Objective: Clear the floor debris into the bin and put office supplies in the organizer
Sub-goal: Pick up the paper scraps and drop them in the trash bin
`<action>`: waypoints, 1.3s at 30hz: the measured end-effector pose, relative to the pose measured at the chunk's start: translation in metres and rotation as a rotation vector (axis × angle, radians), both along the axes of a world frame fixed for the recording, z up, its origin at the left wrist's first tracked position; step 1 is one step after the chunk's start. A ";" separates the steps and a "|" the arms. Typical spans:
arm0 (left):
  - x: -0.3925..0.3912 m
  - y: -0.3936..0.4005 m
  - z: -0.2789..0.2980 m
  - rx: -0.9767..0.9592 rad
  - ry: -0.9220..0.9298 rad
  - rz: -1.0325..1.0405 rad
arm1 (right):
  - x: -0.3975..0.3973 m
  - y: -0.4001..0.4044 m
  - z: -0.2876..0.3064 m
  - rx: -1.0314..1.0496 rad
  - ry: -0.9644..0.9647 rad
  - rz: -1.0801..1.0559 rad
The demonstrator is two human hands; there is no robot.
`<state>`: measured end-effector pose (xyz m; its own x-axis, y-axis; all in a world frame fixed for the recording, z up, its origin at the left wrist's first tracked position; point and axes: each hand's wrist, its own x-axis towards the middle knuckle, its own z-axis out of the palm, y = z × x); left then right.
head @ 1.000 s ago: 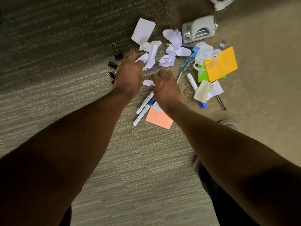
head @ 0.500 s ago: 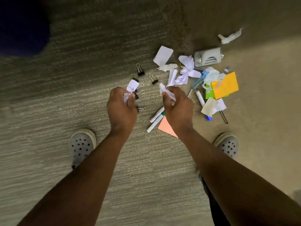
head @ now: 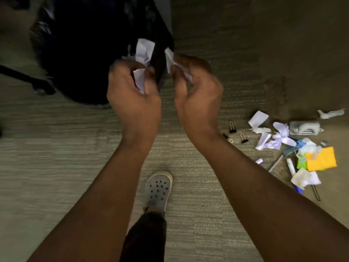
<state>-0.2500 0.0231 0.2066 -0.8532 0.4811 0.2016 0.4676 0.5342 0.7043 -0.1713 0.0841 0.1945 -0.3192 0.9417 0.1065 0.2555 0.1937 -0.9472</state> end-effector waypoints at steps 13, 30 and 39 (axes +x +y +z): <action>-0.122 -0.014 -0.018 -0.456 -0.036 -0.015 | -0.125 -0.001 -0.018 0.259 -0.623 0.456; 0.046 -0.037 -0.033 -0.271 -0.021 -0.317 | 0.053 -0.023 -0.032 0.025 -0.410 0.190; 0.185 -0.058 -0.117 -0.537 -0.319 -0.615 | 0.261 -0.067 -0.122 -0.214 -0.687 0.069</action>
